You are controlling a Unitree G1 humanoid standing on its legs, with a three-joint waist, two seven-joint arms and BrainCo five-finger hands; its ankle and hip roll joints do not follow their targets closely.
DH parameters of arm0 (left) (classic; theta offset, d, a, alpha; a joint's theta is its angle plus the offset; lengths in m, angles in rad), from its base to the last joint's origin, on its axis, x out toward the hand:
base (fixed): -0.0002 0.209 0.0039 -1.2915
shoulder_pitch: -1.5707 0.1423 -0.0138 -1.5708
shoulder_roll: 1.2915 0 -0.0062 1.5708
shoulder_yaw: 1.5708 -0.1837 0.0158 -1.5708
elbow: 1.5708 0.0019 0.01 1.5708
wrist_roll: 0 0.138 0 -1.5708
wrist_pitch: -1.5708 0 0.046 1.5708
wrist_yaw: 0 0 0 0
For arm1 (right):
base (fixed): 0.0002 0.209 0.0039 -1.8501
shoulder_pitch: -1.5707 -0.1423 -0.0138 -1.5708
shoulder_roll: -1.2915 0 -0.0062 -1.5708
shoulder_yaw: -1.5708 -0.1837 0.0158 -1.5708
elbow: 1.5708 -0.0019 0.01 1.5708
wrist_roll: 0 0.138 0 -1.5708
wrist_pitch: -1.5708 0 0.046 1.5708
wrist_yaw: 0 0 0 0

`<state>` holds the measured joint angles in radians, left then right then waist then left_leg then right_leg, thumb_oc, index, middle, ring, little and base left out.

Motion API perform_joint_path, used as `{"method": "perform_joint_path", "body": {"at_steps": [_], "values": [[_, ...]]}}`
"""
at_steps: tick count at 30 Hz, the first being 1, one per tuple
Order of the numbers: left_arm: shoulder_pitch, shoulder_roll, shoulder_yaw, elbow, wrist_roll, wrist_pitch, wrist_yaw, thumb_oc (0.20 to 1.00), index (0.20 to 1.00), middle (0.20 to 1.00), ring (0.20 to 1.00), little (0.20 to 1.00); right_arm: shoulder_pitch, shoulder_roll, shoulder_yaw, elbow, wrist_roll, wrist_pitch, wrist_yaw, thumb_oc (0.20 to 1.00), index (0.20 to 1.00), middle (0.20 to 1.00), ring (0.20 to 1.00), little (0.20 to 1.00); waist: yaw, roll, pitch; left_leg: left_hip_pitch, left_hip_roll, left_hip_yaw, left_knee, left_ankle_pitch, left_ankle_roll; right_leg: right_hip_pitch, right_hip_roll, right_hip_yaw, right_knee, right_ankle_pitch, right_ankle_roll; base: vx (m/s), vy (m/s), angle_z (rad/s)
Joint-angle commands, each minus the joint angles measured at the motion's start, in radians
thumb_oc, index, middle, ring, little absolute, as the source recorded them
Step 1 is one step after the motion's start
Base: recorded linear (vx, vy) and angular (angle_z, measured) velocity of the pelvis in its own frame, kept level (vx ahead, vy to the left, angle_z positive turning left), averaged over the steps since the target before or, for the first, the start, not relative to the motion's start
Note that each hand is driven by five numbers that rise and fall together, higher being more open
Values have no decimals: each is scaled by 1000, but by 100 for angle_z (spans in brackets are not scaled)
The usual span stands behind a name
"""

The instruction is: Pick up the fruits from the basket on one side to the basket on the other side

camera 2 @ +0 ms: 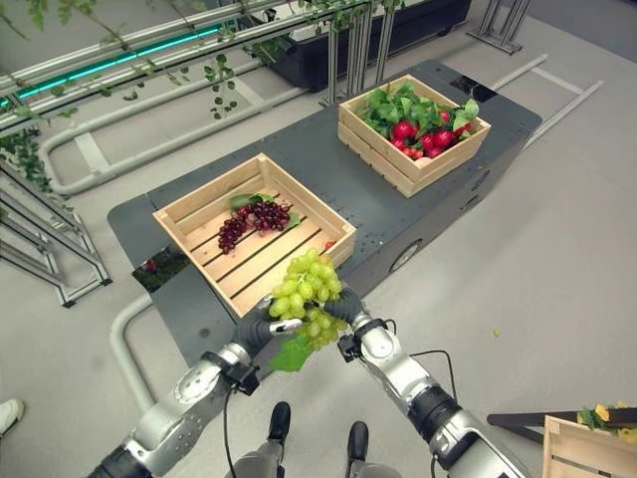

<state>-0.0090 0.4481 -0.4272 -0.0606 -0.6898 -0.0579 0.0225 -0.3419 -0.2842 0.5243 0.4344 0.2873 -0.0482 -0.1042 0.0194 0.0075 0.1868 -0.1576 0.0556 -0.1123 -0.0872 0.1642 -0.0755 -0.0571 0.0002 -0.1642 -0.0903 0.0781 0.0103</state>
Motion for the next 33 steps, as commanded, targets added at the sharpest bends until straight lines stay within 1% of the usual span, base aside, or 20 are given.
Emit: {"method": "perform_joint_path", "body": {"at_steps": [1, 6, 7, 8, 9, 10, 12, 18, 23, 25, 26, 27, 28, 29, 30, 31, 32, 33], "values": [[39, 15, 96, -42, 61, -95, 10, 1000, 1000, 1000, 1000, 1000, 20, 4, -85, -92, 34, -86, -19, 200, 200, 200, 200, 200, 42, -63, -43, 76, -46, -19, 0, -133, 64, -23, -16, 13, 15, -17, 68, 17, -37, 16], [131, -5, 214, 18, 101, -98, 27, 1000, 1000, 1000, 1000, 1000, 110, -51, -186, -166, 27, -95, -22, 200, 200, 200, 200, 200, 43, -56, -47, 85, -42, -32, 0, -126, 57, -5, -14, -9, 14, -24, 65, 14, -29, 13], [132, -5, 214, 18, 101, -97, 27, 1000, 1000, 1000, 1000, 1000, 110, -51, -186, -167, 27, -95, -22, 200, 200, 200, 200, 200, 43, -56, -47, 85, -42, -32, 0, -126, 57, -5, -14, -9, 14, -24, 65, 11, -29, 18], [164, -14, 259, 31, 116, -99, 31, 1000, 1000, 1000, 1000, 1000, 142, -68, -229, -207, 22, -99, -20, 200, 200, 200, 200, 200, 45, -53, -51, 88, -40, -37, 0, -124, 55, 1, -11, -15, 11, -28, 63, 10, -19, 9], [164, -14, 259, 31, 116, -99, 31, 1000, 1000, 1000, 1000, 1000, 143, -68, -229, -207, 22, -99, -20, 200, 200, 200, 200, 200, 45, -53, -51, 88, -40, -37, 0, -124, 55, 1, -11, -15, 11, -28, 63, 23, -35, 5], [184, -23, 286, 45, 129, -99, 32, 1000, 1000, 1000, 1000, 1000, 166, -80, -263, -231, 19, -104, -19, 200, 200, 200, 200, 200, 46, -50, -55, 91, -38, -38, 0, -122, 52, 6, -9, -19, 9, -30, 63, 0, 0, 0], [201, -32, 306, 57, 138, -98, 30, 1000, 1000, 1000, 1000, 1000, 187, -93, -288, -260, 8, -107, -16, 200, 200, 200, 200, 200, 46, -47, -58, 93, -35, -39, 0, -120, 49, 10, -7, -23, 8, -33, 61, 10, -17, 0], [213, -57, 315, 92, 139, -95, 28, 1000, 1000, 1000, 1000, 1000, 208, -108, -315, -284, -7, -110, -11, 200, 200, 200, 200, 200, 41, -44, -59, 96, -28, -40, 0, -114, 42, 18, -1, -28, 4, -38, 57, -8, -32, 9], [214, -75, 315, 193, 217, -85, 43, 1000, 1000, 1000, 1000, 1000, 249, -122, -347, -324, -1, -113, -6, 200, 200, 200, 200, 200, 30, -40, -61, 104, -18, -34, 0, -109, 36, 27, 8, -30, 3, -44, 54, 11, -39, 2], [217, -74, 319, 202, 227, -81, 42, 1000, 1000, 1000, 1000, 1000, 259, -126, -354, -335, -1, -112, -4, 200, 200, 200, 200, 200, 28, -40, -61, 106, -16, -32, 0, -110, 35, 28, 9, -28, 4, -46, 54, 9, -17, 0], [213, -81, 320, 274, 274, -72, 50, 1000, 1000, 1000, 1000, 1000, 288, -137, -369, -362, -1, -111, 2, 200, 200, 200, 200, 200, 21, -39, -63, 112, -11, -27, 2, -111, 33, 31, 14, -21, 5, -49, 50, 0, 0, 0], [213, -81, 320, 274, 274, -72, 50, 1000, 1000, 1000, 1000, 1000, 288, -137, -369, -362, -1, -111, 2, 200, 200, 200, 200, 200, 21, -39, -62, 112, -11, -27, 2, -112, 33, 32, 14, -21, 5, -49, 50, 21, -38, -2], [207, -86, 323, 336, 327, -63, 61, 1000, 1000, 1000, 1000, 1000, 309, -143, -377, -379, 2, -114, 8, 200, 200, 200, 200, 200, 14, -40, -64, 115, -7, -24, 5, -112, 32, 34, 17, -18, 6, -51, 49, 36, -30, -1], [186, -94, 325, 446, 419, -54, 82, 1000, 1000, 1000, 1000, 1000, 348, -159, -397, -415, 5, -117, 17, 200, 200, 200, 200, 200, 4, -42, -63, 124, -7, -20, 12, -118, 34, 37, 22, -4, 10, -54, 46, 37, -30, -2], [184, -96, 324, 450, 421, -56, 83, 1000, 1000, 1000, 1000, 1000, 350, -160, -399, -417, 5, -116, 17, 200, 200, 200, 200, 200, 6, -41, -62, 125, -7, -19, 12, -119, 34, 38, 22, -3, 10, -55, 46, 51, -27, -1], [155, -117, 325, 595, 529, -39, 126, 1000, 1000, 1000, 1000, 1000, 384, -176, -414, -454, 2, -125, 21, 200, 200, 200, 200, 200, -7, -46, -60, 135, -15, -15, 29, -131, 41, 39, 27, 16, 17, -57, 42, 29, -12, -9], [137, -131, 321, 680, 581, -34, 147, 1000, 1000, 1000, 1000, 1000, 403, -184, -423, -471, 0, -129, 20, 200, 200, 200, 200, 200, -9, -48, -56, 133, -24, -14, 56, -145, 45, 38, 28, 27, 22, -58, 39, 35, -19, -13], [117, -146, 326, 788, 639, -14, 181, 1000, 1000, 1000, 1000, 1000, 422, -189, -431, -479, -8, -138, 14, 200, 200, 200, 200, 200, -19, -54, -53, 126, -37, -11, 92, -159, 48, 34, 26, 38, 33, -59, 36, 11, -8, -33]]}}
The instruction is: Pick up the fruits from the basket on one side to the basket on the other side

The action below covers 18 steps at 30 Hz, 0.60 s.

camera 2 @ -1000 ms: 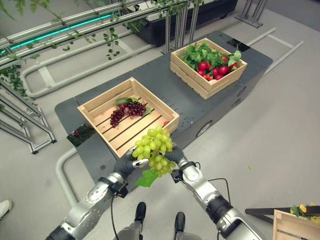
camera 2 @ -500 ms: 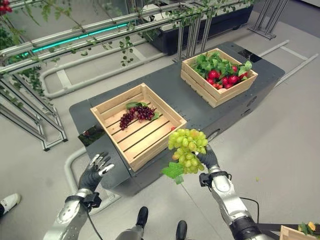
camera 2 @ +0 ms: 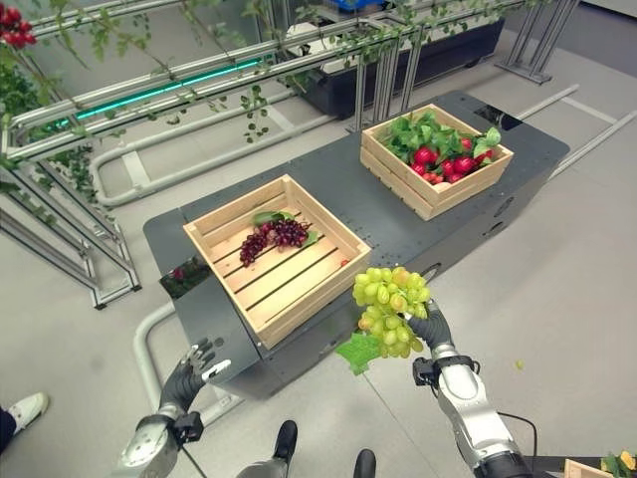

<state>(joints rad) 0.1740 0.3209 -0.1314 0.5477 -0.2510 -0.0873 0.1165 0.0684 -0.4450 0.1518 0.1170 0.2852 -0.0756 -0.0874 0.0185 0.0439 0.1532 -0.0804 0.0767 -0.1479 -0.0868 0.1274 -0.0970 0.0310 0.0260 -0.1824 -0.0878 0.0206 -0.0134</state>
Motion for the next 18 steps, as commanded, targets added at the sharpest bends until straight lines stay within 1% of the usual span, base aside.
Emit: {"method": "perform_joint_path", "body": {"at_steps": [1, 2, 4, 5, 7, 8, 9, 11, 12, 13, 14, 15, 16, 17, 18], "values": [[-83, -35, 32, 247, 216, 20, 110, 1000, 1000, 1000, 1000, 1000, 29, -34, -65, -178, -11, -115, -6, 200, 200, 200, 200, 200, -23, -94, -13, 38, -68, 32, 133, -137, 71, -56, -1, 65, 40, -4, 57, 3, -1, -48], [-99, -51, 48, 349, 231, 30, 134, 1000, 1000, 1000, 1000, 1000, 37, -39, -73, -200, -19, -116, -9, 200, 200, 200, 200, 200, -20, -102, -5, 19, -90, 10, 198, -157, 76, -61, -4, 85, 53, -5, 52, -11, -2, -47], [-122, -78, 79, 480, 211, 41, 165, 1000, 1000, 1000, 1000, 1000, 48, -47, -71, -222, -14, -125, -14, 200, 200, 200, 200, 200, -7, -122, 17, -23, -137, -67, 287, -160, 83, -69, 1, 133, 77, -11, 40, -26, -4, -62], [-131, -89, 92, 552, 214, 47, 171, 1000, 1000, 1000, 1000, 1000, 50, -47, -68, -223, -11, -125, -15, 200, 200, 200, 200, 200, -3, -132, 22, -43, -156, -102, 307, -169, 89, -70, 4, 161, 87, -20, 39, 10, -1, -88], [-130, -104, 126, 638, 196, 55, 181, 1000, 1000, 1000, 1000, 1000, 59, -46, -69, -239, -1, -131, -15, 200, 200, 200, 200, 200, 1, -145, 18, -81, -147, -146, 306, -156, 87, -58, 12, 214, 89, -27, 44, 71, 14, -80], [-131, -104, 126, 641, 196, 53, 181, 1000, 1000, 1000, 1000, 1000, 60, -47, -69, -241, -1, -130, -15, 200, 200, 200, 200, 200, 3, -146, 18, -80, -147, -143, 306, -157, 87, -57, 12, 217, 89, -28, 44, 129, 70, -87], [-125, -108, 148, 689, 188, 54, 195, 1000, 1000, 1000, 1000, 1000, 64, -50, -66, -240, 9, -132, -14, 200, 200, 200, 200, 200, 6, -149, 11, -102, -132, -186, 282, -130, 81, -47, 25, 264, 92, -38, 49, 142, 94, -77], [-120, -108, 158, 703, 187, 53, 205, 1000, 1000, 1000, 1000, 1000, 72, -56, -65, -250, 17, -131, -12, 200, 200, 200, 200, 200, 12, -145, 6, -108, -110, -229, 245, -91, 67, -40, 40, 313, 104, -50, 54, 145, 129, -60], [-119, -109, 158, 703, 187, 53, 205, 1000, 1000, 1000, 1000, 1000, 73, -57, -65, -251, 17, -130, -12, 200, 200, 200, 200, 200, 14, -145, 7, -105, -108, -226, 241, -90, 67, -40, 40, 316, 105, -50, 54, 112, 194, -55], [-116, -111, 157, 705, 182, 47, 203, 1000, 1000, 1000, 1000, 1000, 80, -61, -65, -251, 11, -124, -13, 200, 200, 200, 200, 200, 16, -138, 9, -128, -77, -231, 230, -55, 49, -29, 40, 353, 112, -64, 61, 65, 130, -57], [-115, -111, 157, 705, 182, 47, 203, 1000, 1000, 1000, 1000, 1000, 81, -61, -66, -252, 11, -123, -13, 200, 200, 200, 200, 200, 19, -138, 10, -126, -76, -229, 228, -54, 49, -29, 40, 356, 112, -65, 60, 53, 268, -89], [-119, -109, 151, 691, 193, 44, 207, 1000, 1000, 1000, 1000, 1000, 86, -56, -69, -268, 15, -120, -7, 200, 200, 200, 200, 200, 9, -134, 12, -98, -76, -184, 251, -102, 50, -41, 21, 364, 133, -65, 68, -5, 136, -80], [-118, -109, 152, 691, 193, 44, 207, 1000, 1000, 1000, 1000, 1000, 87, -57, -69, -269, 15, -119, -7, 200, 200, 200, 200, 200, 13, -134, 15, -95, -75, -180, 257, -109, 51, -38, 22, 368, 135, -68, 69, -28, 309, -93], [-125, -106, 136, 672, 201, 40, 210, 1000, 1000, 1000, 1000, 1000, 92, -55, -75, -274, 14, -116, -12, 200, 200, 200, 200, 200, 5, -122, 21, -75, -68, -141, 243, -111, 54, -43, 10, 379, 138, -66, 75, -11, 310, -58], [-126, -111, 124, 656, 212, 39, 210, 1000, 1000, 1000, 1000, 1000, 103, -53, -84, -285, 22, -114, -6, 200, 200, 200, 200, 200, -1, -113, 20, -54, -72, -111, 228, -123, 61, -44, -3, 381, 140, -65, 84, -21, 382, -47]]}}
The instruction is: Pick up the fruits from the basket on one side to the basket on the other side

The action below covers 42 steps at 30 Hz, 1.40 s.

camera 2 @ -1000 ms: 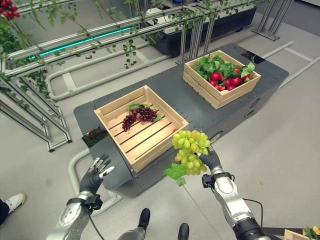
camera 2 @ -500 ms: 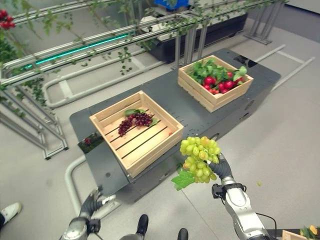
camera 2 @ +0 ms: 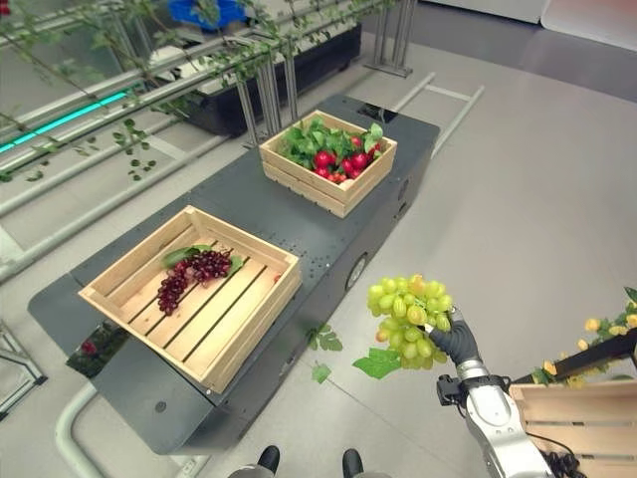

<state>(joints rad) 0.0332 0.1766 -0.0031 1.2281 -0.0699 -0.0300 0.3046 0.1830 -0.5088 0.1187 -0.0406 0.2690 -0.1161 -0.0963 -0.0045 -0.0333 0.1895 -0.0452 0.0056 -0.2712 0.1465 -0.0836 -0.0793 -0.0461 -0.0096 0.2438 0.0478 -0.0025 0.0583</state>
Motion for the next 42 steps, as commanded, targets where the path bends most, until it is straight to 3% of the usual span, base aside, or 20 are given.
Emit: {"method": "perform_joint_path", "body": {"at_steps": [1, 6, 9, 10, 11, 13, 14, 15, 16, 18, 21, 24, 25, 28, 30, 31, 33, 36, 40, 42], "values": [[15, 34, -10, -39, 32, -21, 29, 1000, 1000, 1000, 1000, 1000, -5, 15, -51, -131, 40, -73, 1, 200, 200, 200, 200, 200, 14, -32, -18, -79, -5, 21, -18, 80, 49, 27, 23, -39, 7, -33, 18, -27, 337, -37], [-28, 62, -53, -92, 69, -22, 49, 1000, 1000, 1000, 1000, 1000, 7, 28, -58, -146, 39, -65, -3, 200, 200, 200, 200, 200, -15, -32, -11, -62, -23, 73, -88, 82, 83, -45, -20, 23, 43, -14, 72, -91, 290, -63], [-51, 82, -72, -101, 102, -19, 57, 1000, 1000, 1000, 1000, 1000, -8, 27, -39, -154, 39, -57, 3, 200, 200, 200, 200, 200, -32, -59, 6, -74, -47, 138, -69, 52, 107, -94, -45, 85, 19, 56, 118, -170, 230, -57], [-52, 82, -72, -101, 102, -19, 57, 1000, 1000, 1000, 1000, 1000, -9, 27, -38, -154, 38, -57, 3, 200, 200, 200, 200, 200, -28, -60, 5, -75, -47, 143, -68, 50, 108, -95, -45, 90, 17, 58, 119, -231, 168, -94], [-62, 89, -69, -95, 106, -17, 71, 1000, 1000, 1000, 1000, 1000, -41, 32, -10, -155, 40, -56, 8, 200, 200, 200, 200, 200, -22, -76, 17, -76, -48, 187, -65, 29, 116, -130, -55, 83, -17, 117, 142, -226, 138, -106], [-66, 102, -60, -93, 106, -17, 77, 1000, 1000, 1000, 1000, 1000, -67, 29, 15, -166, 41, -54, 17, 200, 200, 200, 200, 200, -17, -90, 22, -81, -33, 231, -66, 21, 117, -163, -64, 44, -35, 163, 153, -255, 116, -119], [-71, 107, -65, -90, 112, -15, 76, 1000, 1000, 1000, 1000, 1000, -74, 32, 27, -171, 47, -57, 17, 200, 200, 200, 200, 200, -8, -96, 28, -88, -20, 260, -57, 21, 118, -176, -75, -33, -23, 154, 142, -157, 58, -119], [-72, 107, -65, -90, 112, -15, 76, 1000, 1000, 1000, 1000, 1000, -74, 32, 27, -171, 47, -56, 17, 200, 200, 200, 200, 200, -8, -98, 27, -92, -22, 260, -59, 26, 117, -180, -76, -33, -23, 157, 142, -213, 123, -131], [-74, 113, -69, -86, 125, -7, 72, 1000, 1000, 1000, 1000, 1000, -62, 25, 33, -180, 54, -58, 29, 200, 200, 200, 200, 200, -3, -100, 28, -103, -11, 288, -51, 24, 121, -158, -64, -132, 14, 114, 110, -192, 106, -86], [-67, 113, -68, -87, 133, -1, 63, 1000, 1000, 1000, 1000, 1000, -46, 15, 32, -197, 52, -59, 37, 200, 200, 200, 200, 200, 6, -95, 22, -110, 4, 323, -62, 38, 124, -126, -62, -222, 64, 60, 90, -227, 118, -56], [-62, 110, -71, -88, 138, 4, 52, 1000, 1000, 1000, 1000, 1000, -26, 10, 22, -210, 54, -60, 43, 200, 200, 200, 200, 200, 23, -86, 7, -120, 29, 375, -80, 61, 122, -83, -47, -290, 124, -15, 67, -197, 91, -85], [-55, 105, -65, -87, 135, 6, 46, 1000, 1000, 1000, 1000, 1000, -21, 8, 22, -210, 54, -59, 48, 200, 200, 200, 200, 200, 36, -85, -6, -129, 44, 418, -85, 71, 118, -60, -50, -333, 121, -33, 60, -98, 26, -112], [-44, 102, -55, -92, 131, 9, 44, 1000, 1000, 1000, 1000, 1000, -21, 9, 24, -220, 54, -57, 46, 200, 200, 200, 200, 200, 52, -87, -8, -125, 62, 461, -76, 70, 114, -38, -67, -400, 129, -49, 57, -97, 26, -48], [-28, 97, -39, -94, 131, 12, 43, 1000, 1000, 1000, 1000, 1000, -18, 1, 25, -233, 55, -57, 52, 200, 200, 200, 200, 200, 58, -99, -10, -109, 60, 518, -80, 73, 114, -8, -39, -415, 77, -50, 50, -48, -6, -80], [-17, 92, -24, -100, 124, 12, 45, 1000, 1000, 1000, 1000, 1000, -27, -6, 29, -236, 59, -59, 51, 200, 200, 200, 200, 200, 70, -106, -5, -104, 70, 564, -66, 73, 102, 9, -42, -472, 24, -43, 48, -49, -83, -76], [-21, 88, -23, -102, 117, 11, 47, 1000, 1000, 1000, 1000, 1000, -38, -10, 36, -236, 54, -60, 43, 200, 200, 200, 200, 200, 71, -103, 0, -101, 73, 575, -61, 78, 97, 8, -39, -456, 0, -36, 45, -6, -115, -121], [-22, 79, -26, -98, 114, 11, 46, 1000, 1000, 1000, 1000, 1000, -35, -17, 31, -245, 52, -60, 44, 200, 200, 200, 200, 200, 71, -96, 0, -99, 76, 580, -52, 79, 96, 19, -33, -427, -11, -39, 42, 35, -84, -102], [-32, 44, -36, -94, 84, 1, 48, 1000, 1000, 1000, 1000, 1000, -33, -49, 10, -257, 45, -59, 43, 200, 200, 200, 200, 200, 52, -67, 13, -117, 73, 523, -1, 90, 78, 27, -26, -388, -26, -32, 22, 16, -103, -13], [-62, 20, -66, -96, 70, -4, 53, 1000, 1000, 1000, 1000, 1000, -55, -84, 6, -272, 62, -69, 48, 200, 200, 200, 200, 200, 44, -69, 42, -178, 35, 427, 133, 61, 61, 27, -8, -363, -47, -15, 0, -22, -156, -2], [-72, 8, -69, -77, 47, -6, 50, 1000, 1000, 1000, 1000, 1000, -72, -91, 8, -262, 68, -68, 46, 200, 200, 200, 200, 200, 60, -78, 58, -205, -3, 322, 212, 52, 44, 37, -6, -333, -54, -8, -6, 18, -105, -3]]}}
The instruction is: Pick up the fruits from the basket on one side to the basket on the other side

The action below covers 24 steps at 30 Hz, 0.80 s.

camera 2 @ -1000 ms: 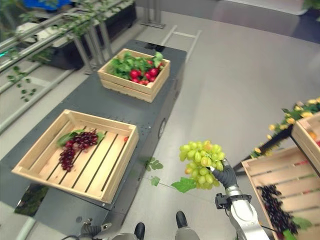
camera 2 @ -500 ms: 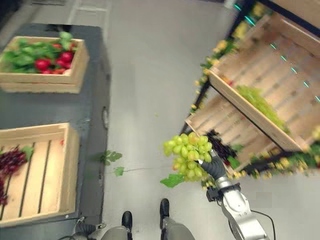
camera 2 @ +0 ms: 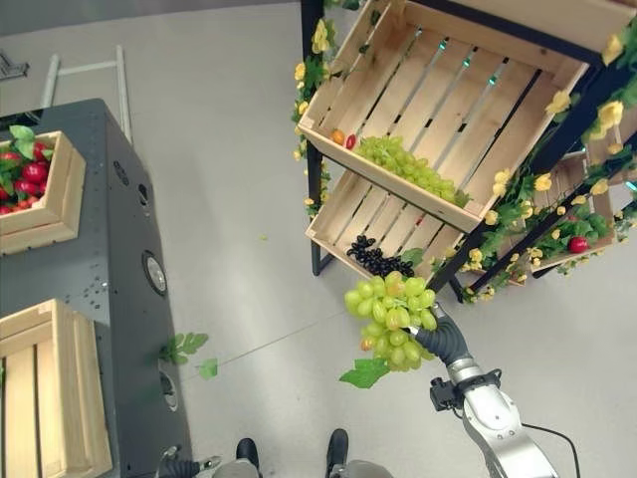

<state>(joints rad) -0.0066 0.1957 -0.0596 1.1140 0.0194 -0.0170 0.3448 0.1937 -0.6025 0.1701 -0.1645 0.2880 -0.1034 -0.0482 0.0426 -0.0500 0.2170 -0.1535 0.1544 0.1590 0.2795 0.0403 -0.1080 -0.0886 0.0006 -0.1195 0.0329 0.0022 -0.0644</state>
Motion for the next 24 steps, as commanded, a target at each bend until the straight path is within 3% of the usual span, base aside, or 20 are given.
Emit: {"method": "perform_joint_path", "body": {"at_steps": [1, 4, 5, 6, 7, 8, 14, 24], "values": [[-35, -15, -13, 46, -53, -17, 9, 1000, 1000, 1000, 1000, 1000, -91, 5, -43, -133, 53, -79, -5, 200, 200, 200, 200, 200, 18, -65, 29, -98, -172, -148, 72, -91, 76, 83, -12, 42, -46, -15, 117, 36, -80, -24], [-31, -19, -13, 67, -67, -10, 9, 1000, 1000, 1000, 1000, 1000, -95, 11, -40, -133, 59, -74, -5, 200, 200, 200, 200, 200, 12, -58, 6, -88, -149, -180, -35, -65, 80, 88, 4, 65, -70, -11, 126, 68, -5, -32], [-36, -29, -20, 91, -66, -6, 3, 1000, 1000, 1000, 1000, 1000, -92, 7, -51, -143, 71, -78, -5, 200, 200, 200, 200, 200, 4, -46, -7, -78, -99, -168, -129, -2, 63, 93, 5, 66, -81, -1, 134, 55, 49, -20], [-36, -29, -20, 91, -66, -6, 3, 1000, 1000, 1000, 1000, 1000, -91, 7, -51, -143, 71, -78, -5, 200, 200, 200, 200, 200, 4, -46, -7, -77, -99, -168, -130, -1, 63, 93, 5, 66, -81, -1, 133, 57, 53, -21], [-32, -34, -26, 98, -51, -2, -6, 1000, 1000, 1000, 1000, 1000, -79, 6, -72, -155, 69, -80, -10, 200, 200, 200, 200, 200, -7, -49, -9, -55, -116, -150, -89, -58, 76, 89, -6, 56, -68, -11, 135, 37, 33, -25], [-29, -29, -31, 107, -30, 4, -13, 1000, 1000, 1000, 1000, 1000, -77, 11, -73, -158, 62, -76, -9, 200, 200, 200, 200, 200, -12, -38, -25, -40, -111, -158, -133, -27, 73, 87, 1, 47, -77, -7, 135, 65, 56, -22], [-10, -21, -49, 79, -1, -4, -32, 1000, 1000, 1000, 1000, 1000, -107, 0, -82, -173, 73, -71, -4, 200, 200, 200, 200, 200, -5, -30, -37, 34, -119, -145, -207, -32, 78, 107, -3, 67, -95, 4, 140, 44, 82, 1], [12, 3, -50, 76, 14, 15, -53, 1000, 1000, 1000, 1000, 1000, -232, -5, -65, -160, 79, -45, -34, 200, 200, 200, 200, 200, 26, -56, -53, 98, -126, -130, -275, -41, 94, 115, -12, 89, -106, 13, 155, 28, 58, -10]]}}
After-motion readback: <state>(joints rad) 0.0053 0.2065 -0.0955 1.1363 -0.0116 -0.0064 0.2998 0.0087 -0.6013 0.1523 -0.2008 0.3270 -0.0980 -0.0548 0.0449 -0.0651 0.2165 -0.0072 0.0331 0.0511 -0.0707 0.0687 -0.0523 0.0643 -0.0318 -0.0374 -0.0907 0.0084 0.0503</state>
